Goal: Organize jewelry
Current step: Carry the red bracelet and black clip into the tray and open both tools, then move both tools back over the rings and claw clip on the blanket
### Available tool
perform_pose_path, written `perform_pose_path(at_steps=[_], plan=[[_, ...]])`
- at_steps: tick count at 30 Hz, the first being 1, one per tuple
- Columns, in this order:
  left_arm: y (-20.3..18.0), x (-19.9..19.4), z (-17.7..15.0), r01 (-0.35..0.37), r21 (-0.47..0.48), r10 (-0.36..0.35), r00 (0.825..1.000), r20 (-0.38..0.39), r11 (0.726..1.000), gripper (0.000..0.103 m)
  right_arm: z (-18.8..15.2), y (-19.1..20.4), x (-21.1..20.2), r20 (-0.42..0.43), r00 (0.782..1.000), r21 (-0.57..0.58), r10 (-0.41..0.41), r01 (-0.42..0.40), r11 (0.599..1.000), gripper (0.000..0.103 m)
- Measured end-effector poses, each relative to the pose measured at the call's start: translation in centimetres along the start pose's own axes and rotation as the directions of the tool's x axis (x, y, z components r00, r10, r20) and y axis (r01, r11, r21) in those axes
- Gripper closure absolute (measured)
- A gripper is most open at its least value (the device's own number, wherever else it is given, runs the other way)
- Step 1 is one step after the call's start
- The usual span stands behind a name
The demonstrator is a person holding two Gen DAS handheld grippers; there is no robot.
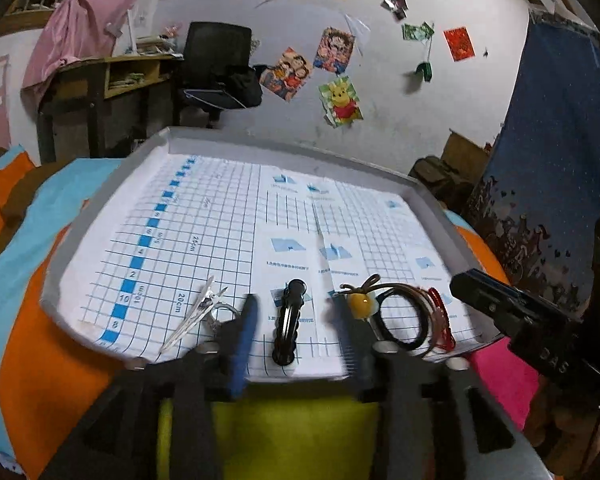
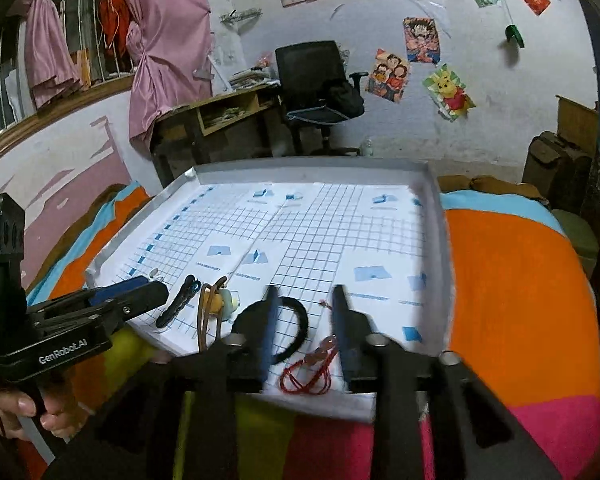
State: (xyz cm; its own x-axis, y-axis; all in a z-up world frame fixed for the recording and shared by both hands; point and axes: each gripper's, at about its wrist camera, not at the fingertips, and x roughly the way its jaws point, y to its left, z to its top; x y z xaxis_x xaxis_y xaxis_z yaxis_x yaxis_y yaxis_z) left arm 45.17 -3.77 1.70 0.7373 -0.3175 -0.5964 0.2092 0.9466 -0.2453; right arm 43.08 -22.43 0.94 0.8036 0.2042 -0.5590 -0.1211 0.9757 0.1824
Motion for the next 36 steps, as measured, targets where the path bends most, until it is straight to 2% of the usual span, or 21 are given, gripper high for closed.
perform_pose_path(at_steps=[1, 2, 3, 6, 8, 10, 11, 16, 20, 24, 31, 36], plan=[[0.0, -0.6, 0.0, 0.001, -0.009, 0.0, 1.0, 0.013, 1.0, 0.042, 0.1, -0.1, -0.3, 0.006, 1.0, 0.001, -0.001, 0.001, 1.0, 0.073], [-0.1, -1.5, -0.1, -0.003, -0.021, 0.004, 0.999, 0.043, 1.0, 0.035, 0.1, -0.1, -1.1, 0.019, 1.0, 0.001, -0.004, 0.004, 1.0, 0.073], [-0.2, -2.3, -0.1, -0.008, -0.025, 0.009, 0.998, 0.068, 1.0, 0.033, 0.1, -0.1, -1.7, 0.032, 0.999, 0.003, -0.004, 0.004, 1.0, 0.073], [-0.7, -4.5, -0.2, -0.028, -0.019, 0.029, 0.993, 0.113, 0.999, 0.021, 0.3, -0.2, -4.1, 0.077, 0.997, 0.017, -0.004, 0.003, 1.0, 0.058], [-1.2, -6.2, -0.3, -0.048, -0.013, 0.049, 0.988, 0.148, 0.999, 0.008, 0.4, -0.1, -5.9, 0.111, 0.994, 0.018, 0.0, -0.002, 1.0, 0.051], [-1.6, -8.4, -0.8, -0.075, -0.012, 0.076, 0.975, 0.209, 0.997, 0.0, 0.3, 0.1, -8.2, 0.146, 0.989, 0.014, -0.004, 0.001, 1.0, 0.037], [-1.9, -9.8, -1.1, -0.093, -0.014, 0.094, 0.965, 0.247, 0.996, 0.0, 0.2, 0.2, -9.2, 0.164, 0.986, 0.015, -0.004, 0.001, 1.0, 0.032], [-3.2, -14.6, -2.4, -0.136, -0.002, 0.13, 0.941, 0.314, 0.991, 0.0, -1.0, 1.0, -15.0, 0.255, 0.967, 0.003, -0.008, 0.008, 1.0, 0.015], [-4.0, -18.4, -4.1, -0.162, 0.008, 0.149, 0.922, 0.359, 0.987, 0.0, -2.4, 2.0, -19.5, 0.307, 0.952, -0.032, -0.003, 0.014, 0.999, 0.012], [-4.7, -22.3, -6.5, -0.16, 0.007, 0.145, 0.912, 0.384, 0.987, 0.0, -4.2, 2.8, -23.7, 0.332, 0.943, -0.051, -0.001, 0.019, 0.999, 0.004], [-5.3, -27.4, -11.4, -0.17, 0.009, 0.151, 0.899, 0.412, 0.985, 0.0, -8.4, 3.4, -29.1, 0.362, 0.932, -0.048, 0.017, 0.001, 0.999, 0.002], [-5.0, -29.7, -15.3, -0.195, 0.006, 0.175, 0.894, 0.413, 0.981, 0.0, -12.2, 3.3, -31.2, 0.37, 0.929, -0.04, 0.017, -0.003, 0.999, 0.002]])
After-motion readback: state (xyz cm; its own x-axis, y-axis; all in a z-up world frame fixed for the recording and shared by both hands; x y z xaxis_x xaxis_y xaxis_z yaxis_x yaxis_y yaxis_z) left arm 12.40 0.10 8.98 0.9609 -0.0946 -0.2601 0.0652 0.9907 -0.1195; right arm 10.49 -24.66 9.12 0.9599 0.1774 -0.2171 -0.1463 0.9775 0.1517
